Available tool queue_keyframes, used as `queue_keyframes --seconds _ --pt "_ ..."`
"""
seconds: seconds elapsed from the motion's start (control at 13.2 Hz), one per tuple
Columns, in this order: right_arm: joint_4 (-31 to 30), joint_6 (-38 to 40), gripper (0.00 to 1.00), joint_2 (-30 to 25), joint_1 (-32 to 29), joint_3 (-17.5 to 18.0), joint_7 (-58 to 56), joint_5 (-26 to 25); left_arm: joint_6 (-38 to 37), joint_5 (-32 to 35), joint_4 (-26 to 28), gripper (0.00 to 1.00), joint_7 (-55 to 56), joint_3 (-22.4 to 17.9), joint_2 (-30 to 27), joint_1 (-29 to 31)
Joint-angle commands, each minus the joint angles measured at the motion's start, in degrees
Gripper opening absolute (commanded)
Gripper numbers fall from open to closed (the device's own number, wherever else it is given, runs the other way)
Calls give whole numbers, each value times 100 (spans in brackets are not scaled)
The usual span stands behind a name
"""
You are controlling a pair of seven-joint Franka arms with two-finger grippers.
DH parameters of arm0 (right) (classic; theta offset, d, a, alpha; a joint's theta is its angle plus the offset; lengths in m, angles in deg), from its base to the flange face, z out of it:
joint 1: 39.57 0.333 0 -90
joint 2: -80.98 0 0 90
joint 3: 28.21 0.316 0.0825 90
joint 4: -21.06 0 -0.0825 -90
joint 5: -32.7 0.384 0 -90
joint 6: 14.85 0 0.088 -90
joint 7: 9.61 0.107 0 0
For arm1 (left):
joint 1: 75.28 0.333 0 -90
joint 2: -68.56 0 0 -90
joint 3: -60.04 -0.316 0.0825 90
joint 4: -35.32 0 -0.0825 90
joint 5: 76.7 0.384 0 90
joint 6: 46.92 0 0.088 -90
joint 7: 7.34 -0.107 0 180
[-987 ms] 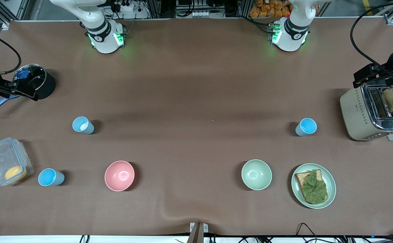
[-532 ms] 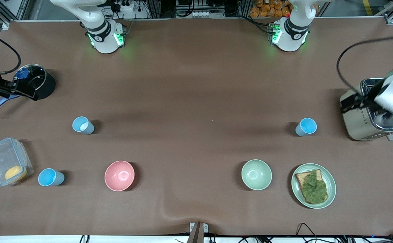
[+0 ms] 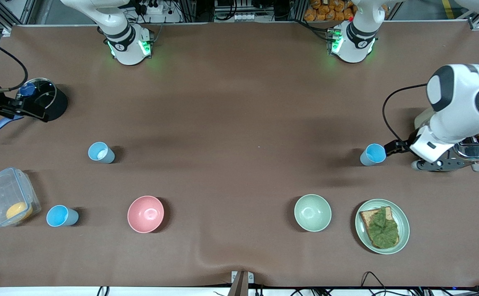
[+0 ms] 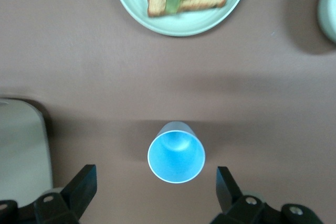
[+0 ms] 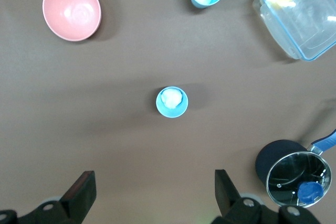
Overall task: Stack blue cups with both arms
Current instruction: 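Grasp the blue cup with the left gripper while the right gripper grasps another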
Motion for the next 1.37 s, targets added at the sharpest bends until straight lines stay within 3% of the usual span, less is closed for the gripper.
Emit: queue_keyframes --seconds 0.0,0.23,0.46,0.68,0.76,0.91,0.99,1.29 --pt "21 192 100 337 234 13 -47 28 303 -85 187 100 -58 25 182 172" --pt "21 167 100 1005 366 13 -22 37 312 -94 222 100 -58 25 464 181" --pt "-512 -744 100 1429 384 13 -21 37 382 -112 222 97 -58 34 797 242" --pt "-1330 -1579 100 1377 340 13 -30 37 418 -112 196 70 -58 78 983 252" --pt "-1594 -1991 100 1350 323 13 -30 37 418 -112 213 54 12 95 974 190" --pt "-2069 -2573 100 1359 331 21 -39 37 418 -112 196 10 21 87 1035 155" --pt "-2254 -2767 100 1359 323 13 -48 37 418 -112 196 0 21 95 1027 155" --pt "-2704 -3542 100 1543 314 13 -109 37 409 -112 152 0 -5 104 1009 172"
